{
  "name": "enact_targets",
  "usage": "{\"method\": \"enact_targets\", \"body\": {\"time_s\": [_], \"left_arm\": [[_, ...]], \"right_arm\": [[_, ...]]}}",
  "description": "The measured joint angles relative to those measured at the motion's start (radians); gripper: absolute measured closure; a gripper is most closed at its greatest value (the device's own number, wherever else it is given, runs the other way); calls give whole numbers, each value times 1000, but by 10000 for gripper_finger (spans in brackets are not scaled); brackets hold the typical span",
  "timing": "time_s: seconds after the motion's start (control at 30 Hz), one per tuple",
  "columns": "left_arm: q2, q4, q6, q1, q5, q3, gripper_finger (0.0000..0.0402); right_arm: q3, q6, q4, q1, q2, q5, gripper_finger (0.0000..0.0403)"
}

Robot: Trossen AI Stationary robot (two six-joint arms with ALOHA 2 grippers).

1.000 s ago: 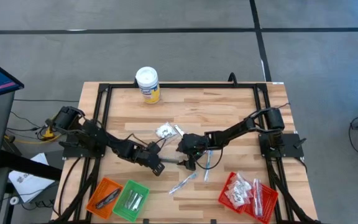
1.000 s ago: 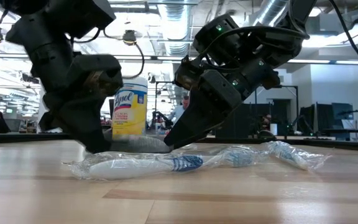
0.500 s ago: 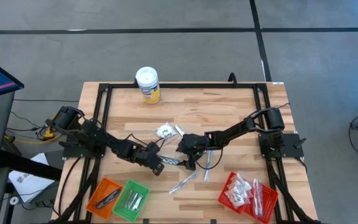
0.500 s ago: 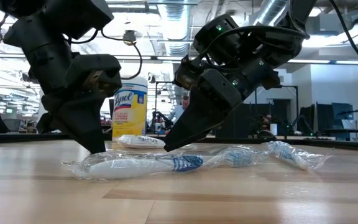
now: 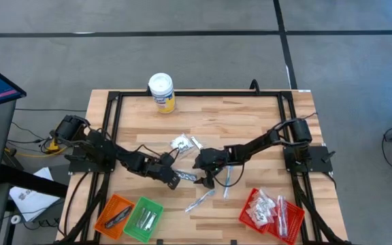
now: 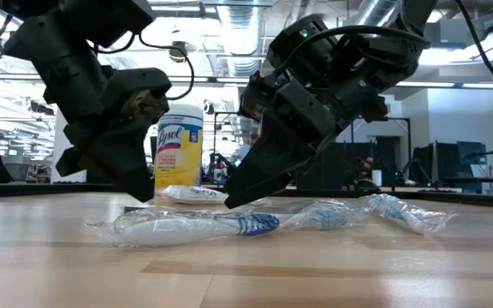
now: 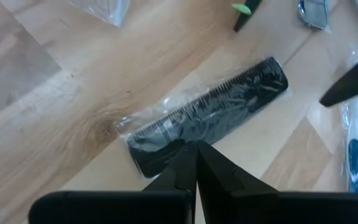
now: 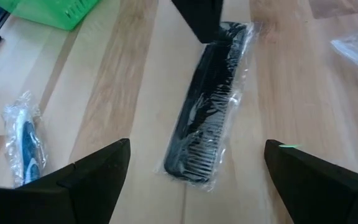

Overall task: Pick & Place Travel size toiletries
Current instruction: Put the black comb into the orange basket

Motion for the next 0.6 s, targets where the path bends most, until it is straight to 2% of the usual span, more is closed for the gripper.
{"method": "enact_targets", "body": {"time_s": [0.6], "left_arm": [[65, 29, -35, 1, 68, 6, 401]], "right_arm": [[0, 24, 8, 12, 0, 1, 40]]}}
